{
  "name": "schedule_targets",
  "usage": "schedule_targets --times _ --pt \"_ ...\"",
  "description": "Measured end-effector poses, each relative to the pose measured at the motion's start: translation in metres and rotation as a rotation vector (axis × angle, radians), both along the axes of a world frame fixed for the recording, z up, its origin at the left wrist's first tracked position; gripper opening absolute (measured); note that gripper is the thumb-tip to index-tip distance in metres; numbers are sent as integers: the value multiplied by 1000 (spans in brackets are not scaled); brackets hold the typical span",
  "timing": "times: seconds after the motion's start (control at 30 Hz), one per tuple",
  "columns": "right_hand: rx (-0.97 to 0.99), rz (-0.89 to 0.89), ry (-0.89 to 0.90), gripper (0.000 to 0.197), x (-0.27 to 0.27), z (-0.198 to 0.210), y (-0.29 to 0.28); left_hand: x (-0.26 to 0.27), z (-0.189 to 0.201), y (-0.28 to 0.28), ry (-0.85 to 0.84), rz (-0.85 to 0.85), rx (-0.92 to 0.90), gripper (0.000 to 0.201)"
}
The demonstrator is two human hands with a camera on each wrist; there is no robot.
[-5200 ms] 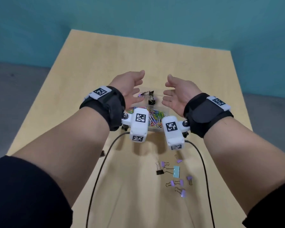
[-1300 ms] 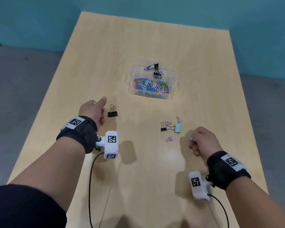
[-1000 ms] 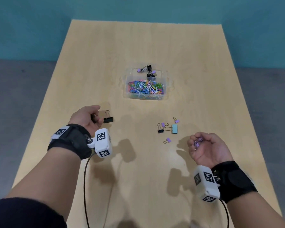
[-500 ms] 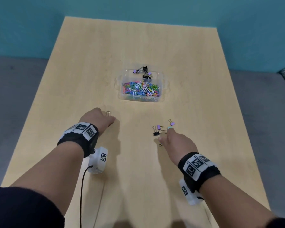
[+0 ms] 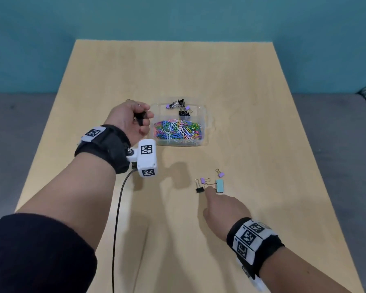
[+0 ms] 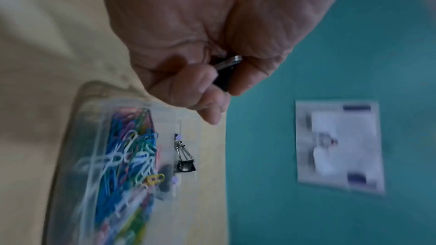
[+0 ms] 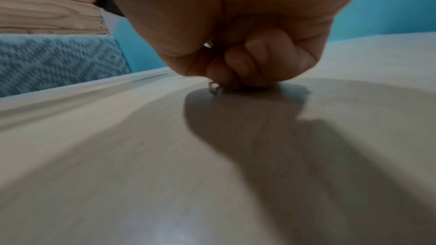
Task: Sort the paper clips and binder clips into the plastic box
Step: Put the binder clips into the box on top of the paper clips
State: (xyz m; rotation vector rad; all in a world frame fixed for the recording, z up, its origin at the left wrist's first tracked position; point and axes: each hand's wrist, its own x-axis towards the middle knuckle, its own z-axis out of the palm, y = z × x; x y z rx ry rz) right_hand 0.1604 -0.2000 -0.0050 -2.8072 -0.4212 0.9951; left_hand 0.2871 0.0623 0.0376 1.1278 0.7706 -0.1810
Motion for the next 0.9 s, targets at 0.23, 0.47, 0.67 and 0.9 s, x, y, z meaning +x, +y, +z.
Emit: schedule_targets --times 0.23,0.47,0.67,0.9 --pt "787 -946 373 27 11 -2 -36 77 -12 -25 -70 -627 1127 16" --pt "1413 -1624 689 21 35 6 -71 71 -11 -39 -76 -810 1431 33" --pt "1312 -1699 566 9 78 -3 -77 -28 -15 -81 -300 -924 1381 11" --pt "1295 -1436 441 11 153 29 -23 -102 -53 -139 -60 -1146 1301 32"
